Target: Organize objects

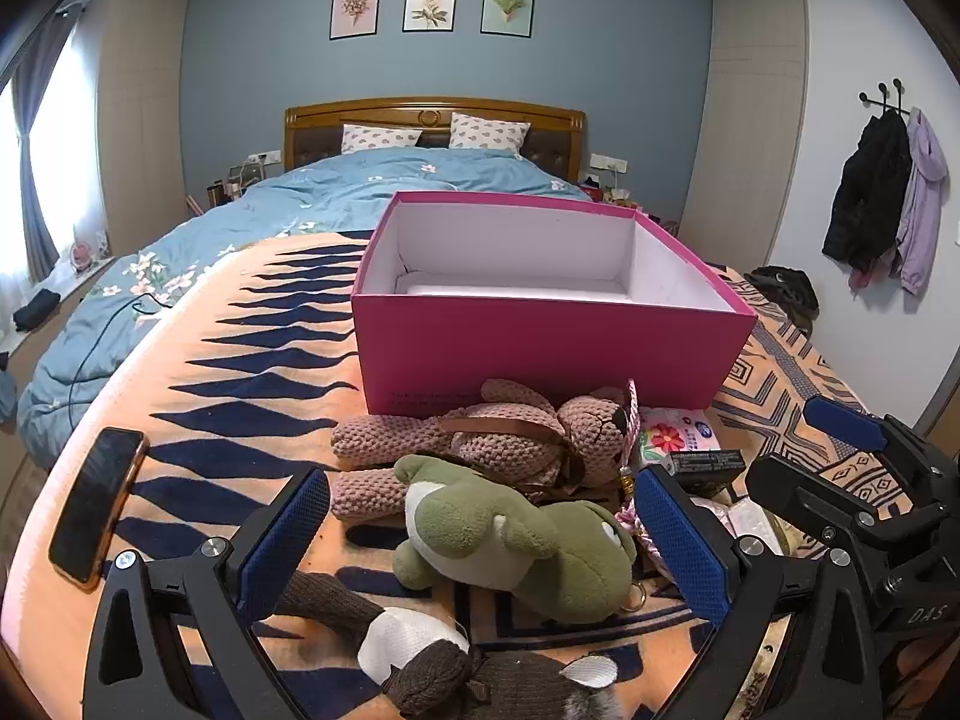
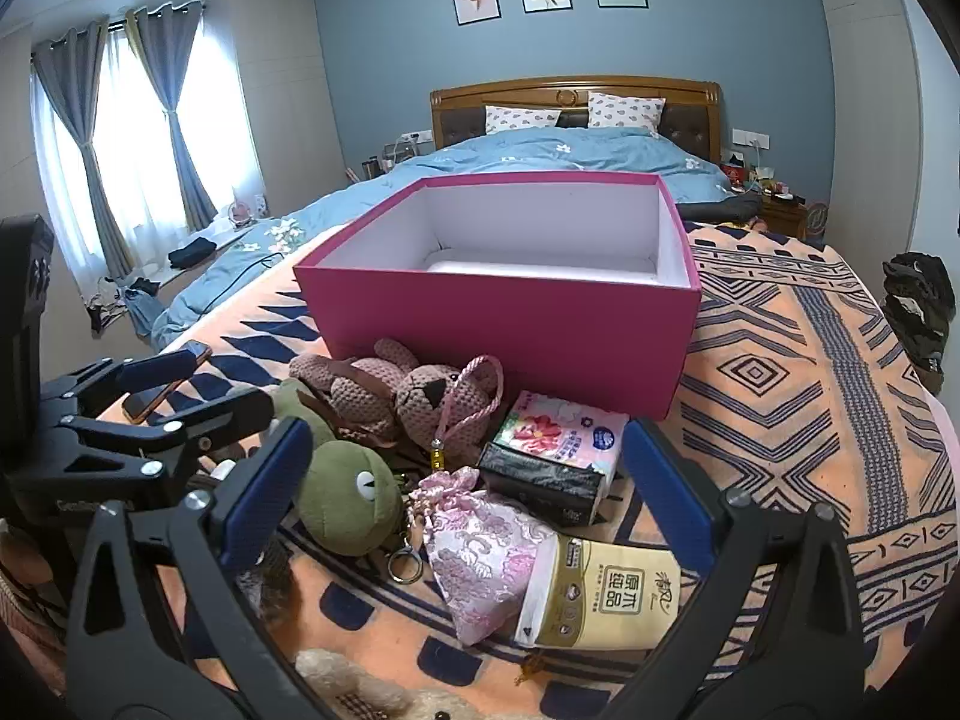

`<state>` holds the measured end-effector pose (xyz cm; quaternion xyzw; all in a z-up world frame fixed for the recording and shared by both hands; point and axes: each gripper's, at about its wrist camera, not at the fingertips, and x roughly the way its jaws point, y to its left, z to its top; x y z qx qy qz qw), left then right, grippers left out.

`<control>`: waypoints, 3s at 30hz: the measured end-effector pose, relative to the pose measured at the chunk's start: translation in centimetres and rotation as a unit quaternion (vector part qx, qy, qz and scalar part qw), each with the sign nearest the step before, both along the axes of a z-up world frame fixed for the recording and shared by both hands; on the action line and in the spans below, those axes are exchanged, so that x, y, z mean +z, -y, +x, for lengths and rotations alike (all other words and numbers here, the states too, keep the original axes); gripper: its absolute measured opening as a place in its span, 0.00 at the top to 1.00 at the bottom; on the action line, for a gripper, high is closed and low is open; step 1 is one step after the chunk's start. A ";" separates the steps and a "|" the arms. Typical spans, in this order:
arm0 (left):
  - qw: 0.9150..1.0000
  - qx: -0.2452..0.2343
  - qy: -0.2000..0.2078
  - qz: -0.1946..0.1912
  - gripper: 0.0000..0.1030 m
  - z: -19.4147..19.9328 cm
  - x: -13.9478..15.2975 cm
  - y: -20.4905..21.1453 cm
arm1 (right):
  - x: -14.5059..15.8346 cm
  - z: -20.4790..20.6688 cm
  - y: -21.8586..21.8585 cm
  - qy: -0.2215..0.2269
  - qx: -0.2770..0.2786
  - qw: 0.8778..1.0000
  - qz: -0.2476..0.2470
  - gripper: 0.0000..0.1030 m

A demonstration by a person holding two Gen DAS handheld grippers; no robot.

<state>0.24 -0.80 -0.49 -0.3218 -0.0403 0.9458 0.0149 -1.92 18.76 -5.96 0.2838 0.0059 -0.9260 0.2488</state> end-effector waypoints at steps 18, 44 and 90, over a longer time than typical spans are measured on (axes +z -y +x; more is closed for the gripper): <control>1.000 0.000 0.002 0.003 0.00 0.0 -0.1 0.1 | 0.1 0.1 0.5 0.005 0.006 1.000 0.004 0.00; 1.000 0.001 0.003 0.000 0.00 0.0 -0.1 0.6 | -0.2 -0.1 0.9 0.015 0.027 0.999 -0.005 0.00; 0.990 -0.125 0.037 0.049 0.13 -1.5 -2.5 4.1 | -4.1 -2.0 5.6 0.116 0.157 0.980 0.025 0.51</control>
